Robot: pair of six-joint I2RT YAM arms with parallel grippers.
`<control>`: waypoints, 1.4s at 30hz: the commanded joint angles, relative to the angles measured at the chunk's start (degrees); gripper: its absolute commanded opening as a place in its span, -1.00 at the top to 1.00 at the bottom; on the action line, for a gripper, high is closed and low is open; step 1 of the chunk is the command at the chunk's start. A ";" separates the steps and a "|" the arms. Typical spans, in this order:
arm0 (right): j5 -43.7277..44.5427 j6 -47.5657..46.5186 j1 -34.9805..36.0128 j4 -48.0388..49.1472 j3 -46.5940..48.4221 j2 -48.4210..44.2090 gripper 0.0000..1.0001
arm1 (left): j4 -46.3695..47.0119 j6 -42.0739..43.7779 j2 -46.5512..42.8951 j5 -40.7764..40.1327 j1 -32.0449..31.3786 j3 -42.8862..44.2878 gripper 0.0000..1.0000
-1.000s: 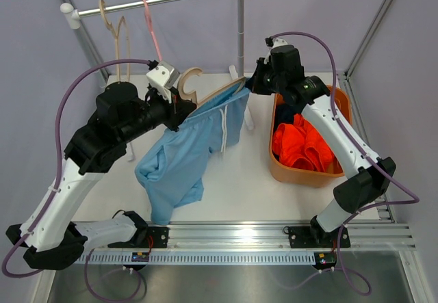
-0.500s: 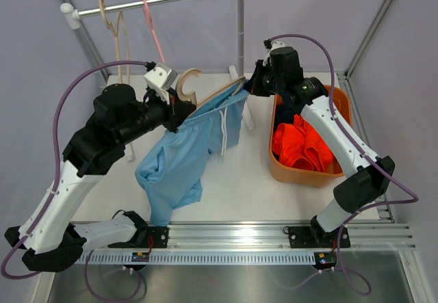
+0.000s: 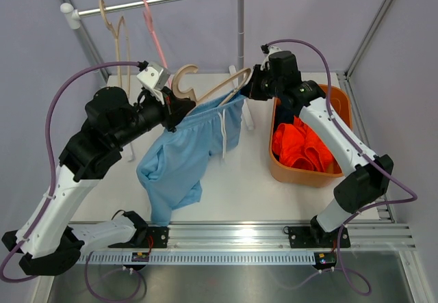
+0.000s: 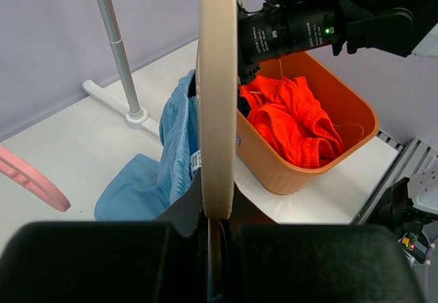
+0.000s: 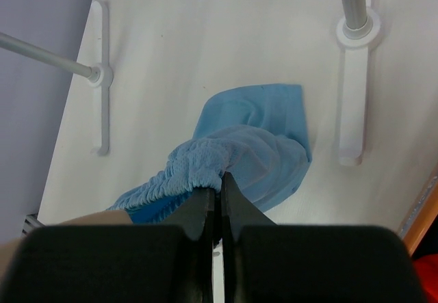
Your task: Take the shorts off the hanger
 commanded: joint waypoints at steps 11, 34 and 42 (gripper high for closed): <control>6.56 1.15 7.61 3.71 -5.89 -9.29 1.00 | 20.64 -6.55 -2.01 -8.86 -0.27 -7.56 1.00; 9.81 -2.90 22.74 -1.91 -3.71 -14.48 1.00 | 51.60 -7.26 9.59 -20.48 -0.27 -8.02 1.00; 28.69 -9.65 22.57 -12.02 11.48 -15.80 1.00 | 39.65 -4.88 12.85 -22.93 -0.27 2.37 1.00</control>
